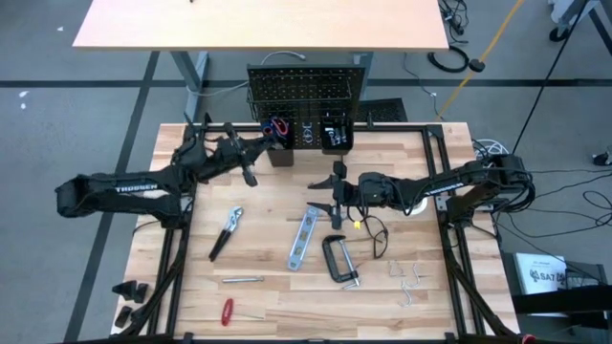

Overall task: Hang tools onto peg board
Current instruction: Put the black long nose pliers into the left black bin on the peg board

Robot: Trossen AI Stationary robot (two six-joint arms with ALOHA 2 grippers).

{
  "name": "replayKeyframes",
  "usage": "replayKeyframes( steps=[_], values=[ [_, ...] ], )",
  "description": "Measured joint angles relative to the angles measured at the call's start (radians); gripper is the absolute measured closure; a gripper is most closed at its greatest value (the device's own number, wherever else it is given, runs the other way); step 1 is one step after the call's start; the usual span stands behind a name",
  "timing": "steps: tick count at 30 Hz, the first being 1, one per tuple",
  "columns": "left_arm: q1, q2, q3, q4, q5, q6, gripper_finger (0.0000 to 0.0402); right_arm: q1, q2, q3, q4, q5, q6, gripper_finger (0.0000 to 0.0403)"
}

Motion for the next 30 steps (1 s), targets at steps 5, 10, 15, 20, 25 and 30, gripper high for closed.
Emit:
replayKeyframes(
  steps=[5, 10, 15, 20, 25, 30],
  values=[
    [0.064, 0.002, -0.035, 0.008, 0.083, -0.037, 0.0385, 0.0, 0.0, 0.0, -0.021, 0.0, 0.0, 0.0202],
    [0.145, 0.002, -0.14, 0.24, 0.117, -0.153, 0.0385, 0.0, 0.0, 0.0, -0.049, 0.0, 0.007, 0.0202],
    [0.239, 0.001, -0.231, 0.464, 0.152, -0.289, 0.0385, 0.0, 0.0, 0.0, -0.073, 0.0, 0.018, 0.0202],
    [0.321, 0.003, -0.245, 0.481, 0.192, -0.375, 0.0385, 0.0, 0.001, 0.0, -0.075, 0.0, 0.018, 0.0202],
    [0.399, 0.012, -0.222, 0.486, 0.209, -0.449, 0.0385, 0.0, 0.001, 0.0, -0.067, 0.0, 0.022, 0.0202],
    [0.471, 0.096, -0.174, 0.476, 0.275, -0.506, 0.0386, 0.0, 0.001, 0.0, -0.057, 0.0, 0.023, 0.0202]
  ],
)
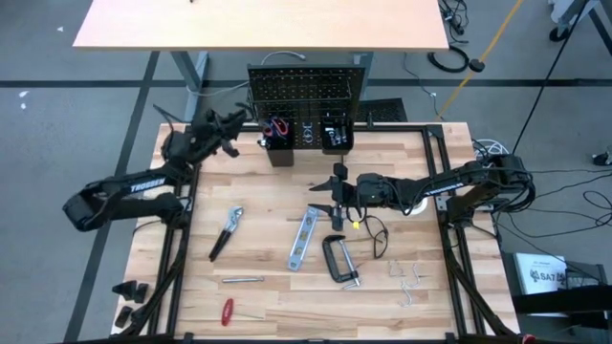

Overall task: Hang tools onto peg board
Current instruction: Put the black long nose pliers into the left black bin on the peg board

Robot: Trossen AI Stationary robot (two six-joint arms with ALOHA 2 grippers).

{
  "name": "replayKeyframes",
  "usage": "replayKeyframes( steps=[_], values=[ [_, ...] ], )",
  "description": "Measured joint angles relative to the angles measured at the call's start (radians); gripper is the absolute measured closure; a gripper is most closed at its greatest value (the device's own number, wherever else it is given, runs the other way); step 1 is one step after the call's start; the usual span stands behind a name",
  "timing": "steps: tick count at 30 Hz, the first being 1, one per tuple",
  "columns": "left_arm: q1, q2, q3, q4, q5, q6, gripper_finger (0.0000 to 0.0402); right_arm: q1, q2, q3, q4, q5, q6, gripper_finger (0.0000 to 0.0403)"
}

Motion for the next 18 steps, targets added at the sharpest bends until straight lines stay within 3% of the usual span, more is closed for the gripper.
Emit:
replayKeyframes(
  steps=[4, 8, 18],
  values=[
    [0.026, 0.111, 0.047, 0.011, 0.122, -0.041, 0.0386, 0.0, 0.0, 0.0, 0.009, 0.0, 0.006, 0.0202],
    [0.029, 0.213, 0.05, 0.078, 0.14, -0.042, 0.0386, 0.001, 0.0, 0.0, 0.013, 0.0, 0.013, 0.0202],
    [0.057, 0.335, 0.07, 0.09, 0.315, -0.048, 0.0386, 0.0, 0.0, 0.0, 0.003, 0.0, 0.019, 0.0202]
  ],
)
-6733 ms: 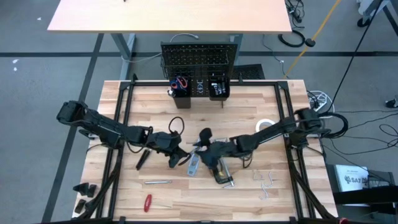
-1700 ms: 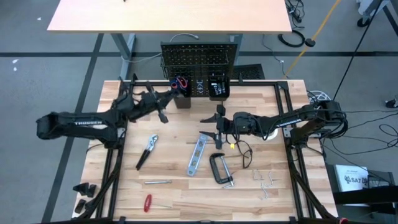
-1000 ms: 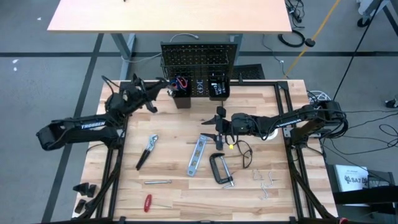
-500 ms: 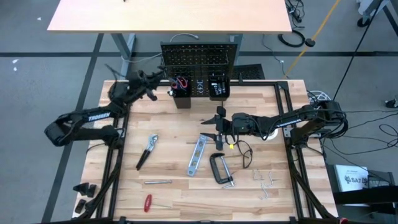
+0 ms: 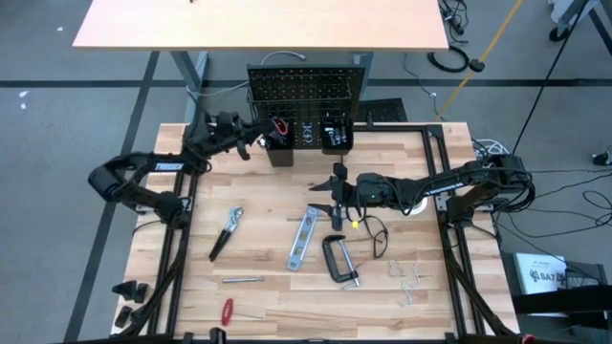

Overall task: Hang tools onto peg board
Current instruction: Put the black long nose pliers into the left black bin on the peg board, then put the slip-joint pliers into the left black bin on the peg board

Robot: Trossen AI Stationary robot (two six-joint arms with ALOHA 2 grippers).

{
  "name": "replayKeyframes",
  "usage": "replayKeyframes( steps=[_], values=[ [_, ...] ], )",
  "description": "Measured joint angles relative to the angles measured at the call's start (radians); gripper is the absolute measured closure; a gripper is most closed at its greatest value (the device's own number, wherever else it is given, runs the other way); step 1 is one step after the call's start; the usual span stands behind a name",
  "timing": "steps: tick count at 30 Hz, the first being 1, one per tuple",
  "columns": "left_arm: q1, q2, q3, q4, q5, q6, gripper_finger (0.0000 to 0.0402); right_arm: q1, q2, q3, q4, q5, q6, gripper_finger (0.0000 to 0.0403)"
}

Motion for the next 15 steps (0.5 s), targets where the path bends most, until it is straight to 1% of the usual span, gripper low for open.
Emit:
replayKeyframes(
  steps=[3, 8, 10, 15],
  values=[
    [0.002, 0.015, 0.022, -0.029, 0.01, 0.019, 0.0386, 0.0, 0.0, 0.0, 0.0, 0.0, -0.003, 0.0202],
    [-0.002, 0.017, 0.072, -0.201, 0.023, 0.085, 0.0382, 0.0, 0.0, 0.0, 0.005, 0.0, 0.0, 0.0202],
    [-0.008, 0.017, 0.085, -0.224, 0.022, 0.094, 0.0365, 0.0, 0.0, 0.0, 0.005, 0.0, 0.001, 0.0202],
    [-0.02, 0.016, 0.109, -0.258, 0.021, 0.104, 0.0304, 0.0, 0.0, 0.0, 0.005, 0.0, 0.003, 0.0202]
  ],
)
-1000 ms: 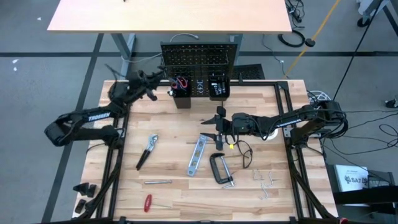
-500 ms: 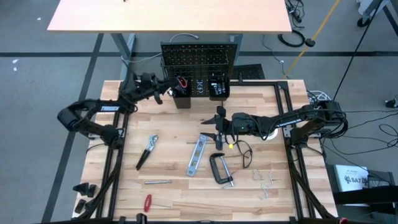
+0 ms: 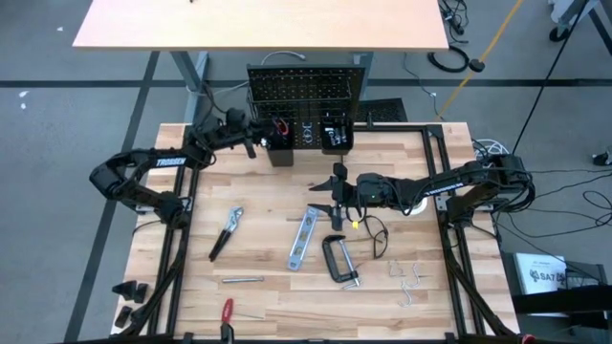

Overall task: Hang tools onto peg board
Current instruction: Put the slip-joint pliers into the left black bin on the peg board

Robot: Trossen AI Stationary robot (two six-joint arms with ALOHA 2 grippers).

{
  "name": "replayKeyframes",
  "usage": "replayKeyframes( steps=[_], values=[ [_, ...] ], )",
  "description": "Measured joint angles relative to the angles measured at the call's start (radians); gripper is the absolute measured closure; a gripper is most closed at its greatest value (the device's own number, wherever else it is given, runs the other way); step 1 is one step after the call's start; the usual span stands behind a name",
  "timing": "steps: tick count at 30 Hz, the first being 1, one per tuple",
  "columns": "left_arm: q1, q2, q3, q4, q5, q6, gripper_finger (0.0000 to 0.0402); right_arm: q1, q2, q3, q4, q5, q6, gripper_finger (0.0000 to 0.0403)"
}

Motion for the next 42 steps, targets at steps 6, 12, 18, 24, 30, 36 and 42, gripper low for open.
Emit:
replayKeyframes(
  steps=[6, 12, 18, 24, 30, 36, 42],
  values=[
    [0.012, -0.026, 0.013, -0.01, 0.068, -0.001, 0.0271, 0.0, 0.0, 0.0, -0.003, 0.0, 0.006, 0.0202],
    [0.074, -0.144, 0.013, -0.036, 0.078, 0.0, 0.0269, 0.005, 0.0, 0.0, -0.036, 0.0, 0.016, 0.0202],
    [0.129, -0.312, 0.013, -0.215, 0.093, 0.008, 0.0268, 0.01, 0.0, 0.0, -0.049, 0.0, 0.016, 0.0202],
    [0.082, -0.516, 0.013, -0.719, 0.059, 0.186, 0.0268, 0.013, 0.0, 0.0, -0.049, 0.0, 0.016, 0.0202],
    [-0.038, -0.718, 0.013, -1.091, -0.114, 0.262, 0.0268, 0.013, 0.0, 0.0, -0.048, -0.001, 0.019, 0.0202],
    [-0.241, -0.839, 0.012, -1.259, -0.267, 0.2, 0.0268, 0.013, 0.0, 0.0, -0.043, -0.001, 0.027, 0.0202],
    [-0.459, -0.844, -0.014, -1.237, -0.438, 0.128, 0.0268, 0.013, 0.0, 0.0, -0.037, -0.001, 0.038, 0.0202]
  ],
)
